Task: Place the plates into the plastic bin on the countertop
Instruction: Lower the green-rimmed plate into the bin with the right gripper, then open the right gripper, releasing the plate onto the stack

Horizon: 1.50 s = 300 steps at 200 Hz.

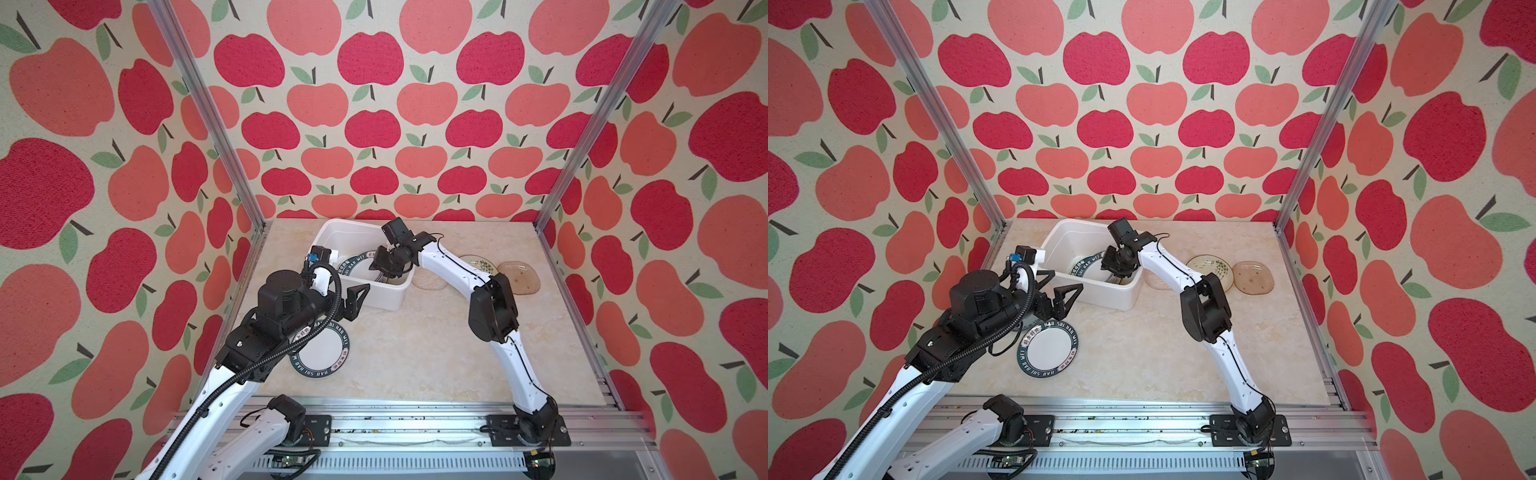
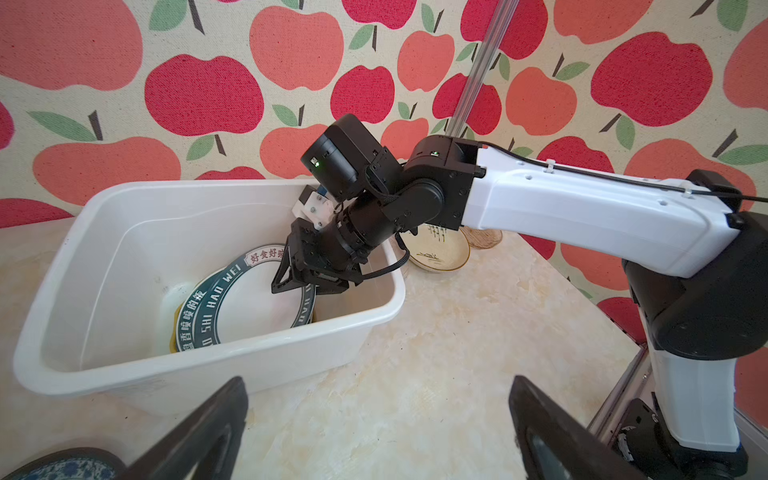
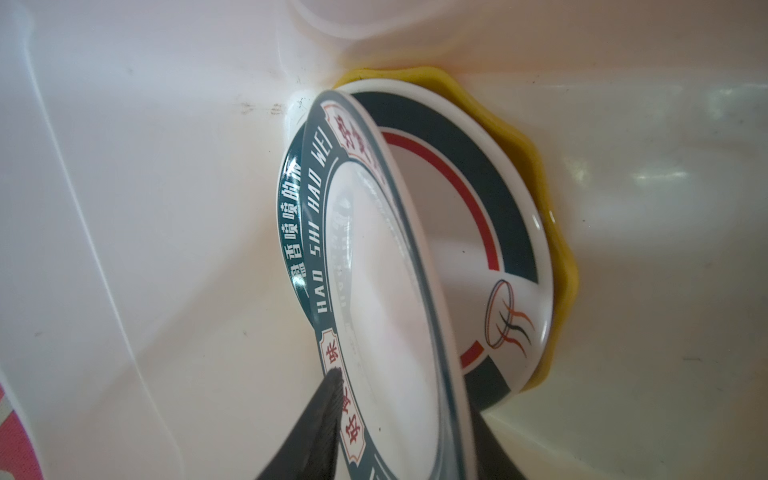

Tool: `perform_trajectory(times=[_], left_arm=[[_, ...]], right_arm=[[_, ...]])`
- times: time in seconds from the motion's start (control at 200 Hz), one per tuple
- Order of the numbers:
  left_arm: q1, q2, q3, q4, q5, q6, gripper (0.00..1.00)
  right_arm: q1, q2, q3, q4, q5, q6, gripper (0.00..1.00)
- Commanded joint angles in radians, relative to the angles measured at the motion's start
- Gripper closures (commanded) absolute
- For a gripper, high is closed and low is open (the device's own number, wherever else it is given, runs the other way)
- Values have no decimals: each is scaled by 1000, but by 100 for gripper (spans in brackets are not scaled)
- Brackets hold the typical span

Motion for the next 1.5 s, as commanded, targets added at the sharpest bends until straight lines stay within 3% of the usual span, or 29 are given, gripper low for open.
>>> perform_trajectory(times=[0.0, 0.425, 0.83, 1.146, 1.496], left_arm=[[7, -13, -13, 20, -7, 2, 1], [13, -25, -24, 23, -8, 5, 1], [17, -43, -28, 25, -14, 3, 1], [22, -60, -29, 23, -58, -3, 1], [32, -105, -29, -29, -154, -42, 1]], right_arm=[[-12, 35, -2, 26, -6, 7, 55], [6, 75, 68, -60, 13, -73, 33], [29, 103, 183, -190, 71, -207, 1], [32, 81, 256, -264, 150, -254, 1], [32, 84, 338, -277, 134, -293, 1]])
